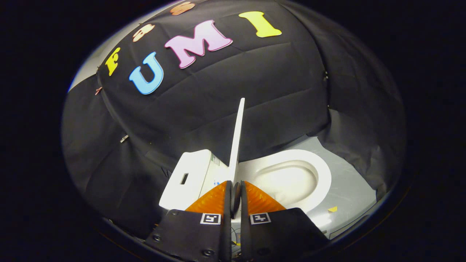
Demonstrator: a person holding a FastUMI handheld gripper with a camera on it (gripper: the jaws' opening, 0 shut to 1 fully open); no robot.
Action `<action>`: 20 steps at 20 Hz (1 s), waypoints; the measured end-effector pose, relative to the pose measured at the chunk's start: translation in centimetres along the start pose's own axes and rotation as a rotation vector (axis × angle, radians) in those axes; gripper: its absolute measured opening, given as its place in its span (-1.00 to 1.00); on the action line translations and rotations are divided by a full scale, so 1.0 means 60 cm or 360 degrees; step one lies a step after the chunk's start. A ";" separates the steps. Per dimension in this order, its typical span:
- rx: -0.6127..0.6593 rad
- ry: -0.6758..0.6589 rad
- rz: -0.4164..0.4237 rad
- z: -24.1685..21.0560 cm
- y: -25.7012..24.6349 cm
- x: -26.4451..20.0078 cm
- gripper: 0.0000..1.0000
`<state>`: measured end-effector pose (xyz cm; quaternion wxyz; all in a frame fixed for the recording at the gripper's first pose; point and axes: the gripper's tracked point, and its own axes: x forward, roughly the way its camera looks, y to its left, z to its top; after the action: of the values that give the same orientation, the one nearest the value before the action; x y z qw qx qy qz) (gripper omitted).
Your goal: Open the toilet lid.
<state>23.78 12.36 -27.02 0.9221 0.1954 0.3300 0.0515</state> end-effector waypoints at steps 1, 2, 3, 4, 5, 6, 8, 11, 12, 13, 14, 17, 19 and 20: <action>-0.0029 -0.0003 -0.0002 0.003 0.020 0.001 -0.69; -0.0068 -0.0006 -0.0010 0.003 0.038 0.004 -0.69; -0.0109 -0.0012 -0.0027 0.004 0.059 0.008 -0.69; -0.0150 -0.0019 -0.0044 0.003 0.074 0.013 -0.69; -0.0190 -0.0022 -0.0050 -0.003 0.084 0.009 -0.69; -0.0226 -0.0026 -0.0049 -0.007 0.102 0.009 -0.69; -0.0305 -0.0035 -0.0065 -0.014 0.143 0.014 -0.69; -0.0424 -0.0056 -0.0095 -0.024 0.199 0.028 -0.69; -0.0460 -0.0059 -0.0100 -0.028 0.216 0.034 -0.69; -0.0489 -0.0058 -0.0103 -0.034 0.230 0.036 -0.69; -0.0499 -0.0060 -0.0106 -0.038 0.245 0.041 -0.69; -0.0521 -0.0063 -0.0104 -0.055 0.282 0.050 -0.69; -0.0559 -0.0061 -0.0107 -0.068 0.309 0.059 -0.68; -0.0578 -0.0060 -0.0116 -0.074 0.320 0.063 -0.68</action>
<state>24.59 32.29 -24.80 0.9495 0.0146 0.3047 0.0732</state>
